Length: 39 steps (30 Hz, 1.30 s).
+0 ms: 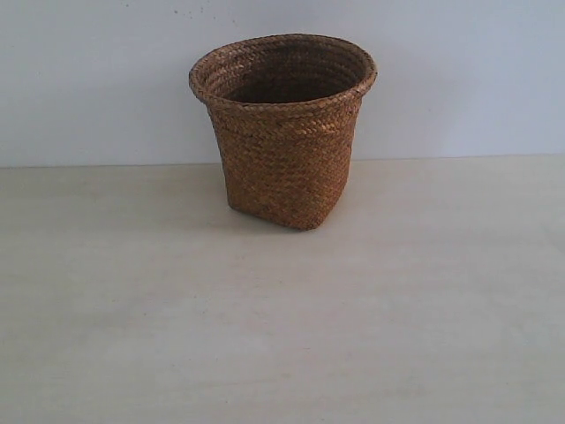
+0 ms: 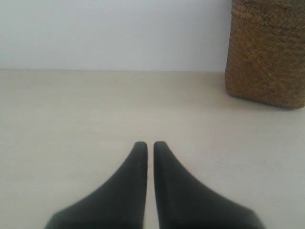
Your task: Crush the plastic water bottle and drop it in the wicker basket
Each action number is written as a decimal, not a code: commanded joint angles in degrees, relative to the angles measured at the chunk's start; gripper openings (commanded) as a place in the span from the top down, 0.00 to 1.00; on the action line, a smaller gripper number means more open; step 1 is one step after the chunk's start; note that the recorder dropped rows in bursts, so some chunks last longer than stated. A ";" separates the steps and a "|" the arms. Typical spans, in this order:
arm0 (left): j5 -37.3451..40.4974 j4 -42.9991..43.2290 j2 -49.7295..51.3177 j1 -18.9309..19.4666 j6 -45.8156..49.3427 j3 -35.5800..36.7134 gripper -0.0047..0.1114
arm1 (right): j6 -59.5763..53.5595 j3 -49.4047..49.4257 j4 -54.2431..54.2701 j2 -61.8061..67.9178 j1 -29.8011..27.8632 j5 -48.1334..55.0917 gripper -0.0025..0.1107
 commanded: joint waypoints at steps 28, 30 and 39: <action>-0.10 2.13 -0.15 0.19 -0.39 0.20 0.93 | -0.02 0.12 0.71 -0.15 -0.22 -0.14 0.98; -0.10 2.13 -0.15 0.19 -0.39 0.20 0.93 | -0.02 0.39 0.71 -0.15 -0.22 0.91 0.98; -0.21 2.13 -0.15 0.19 -0.39 0.20 0.93 | -0.02 9.41 0.71 -12.21 -0.22 1.53 0.98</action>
